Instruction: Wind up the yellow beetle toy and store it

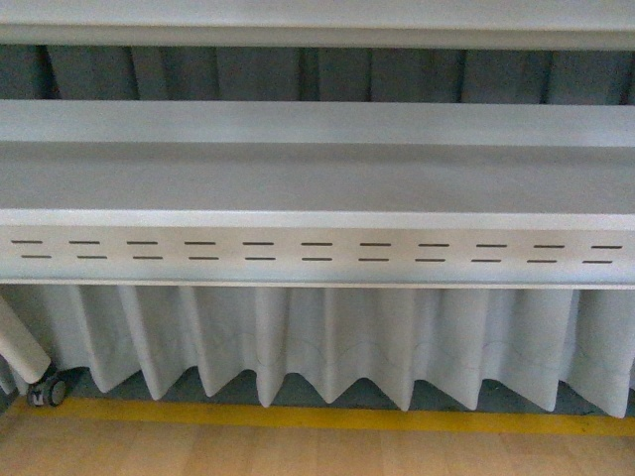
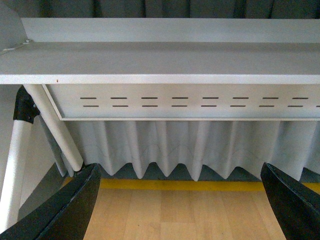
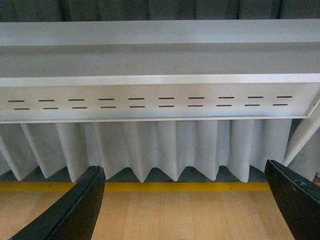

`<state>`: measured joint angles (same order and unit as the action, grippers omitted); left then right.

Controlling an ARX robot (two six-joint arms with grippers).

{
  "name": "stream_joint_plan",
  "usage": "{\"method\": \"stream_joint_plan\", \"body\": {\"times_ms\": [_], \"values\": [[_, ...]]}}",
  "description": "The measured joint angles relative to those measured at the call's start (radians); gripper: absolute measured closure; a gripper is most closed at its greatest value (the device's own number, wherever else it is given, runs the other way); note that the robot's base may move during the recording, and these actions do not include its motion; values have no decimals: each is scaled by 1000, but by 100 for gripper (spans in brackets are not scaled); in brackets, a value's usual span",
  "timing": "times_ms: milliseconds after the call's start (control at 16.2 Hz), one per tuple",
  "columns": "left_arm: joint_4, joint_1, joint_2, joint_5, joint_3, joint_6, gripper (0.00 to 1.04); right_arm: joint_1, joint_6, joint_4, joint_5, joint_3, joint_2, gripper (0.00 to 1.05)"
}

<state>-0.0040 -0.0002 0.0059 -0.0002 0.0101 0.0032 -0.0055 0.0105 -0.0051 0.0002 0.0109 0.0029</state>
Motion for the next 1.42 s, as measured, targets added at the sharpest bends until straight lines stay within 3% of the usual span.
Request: {"method": "stream_joint_plan", "body": {"times_ms": [1417], "values": [[0,0,0,0,0,0,7,0,0,0,0,0,0,7]]}}
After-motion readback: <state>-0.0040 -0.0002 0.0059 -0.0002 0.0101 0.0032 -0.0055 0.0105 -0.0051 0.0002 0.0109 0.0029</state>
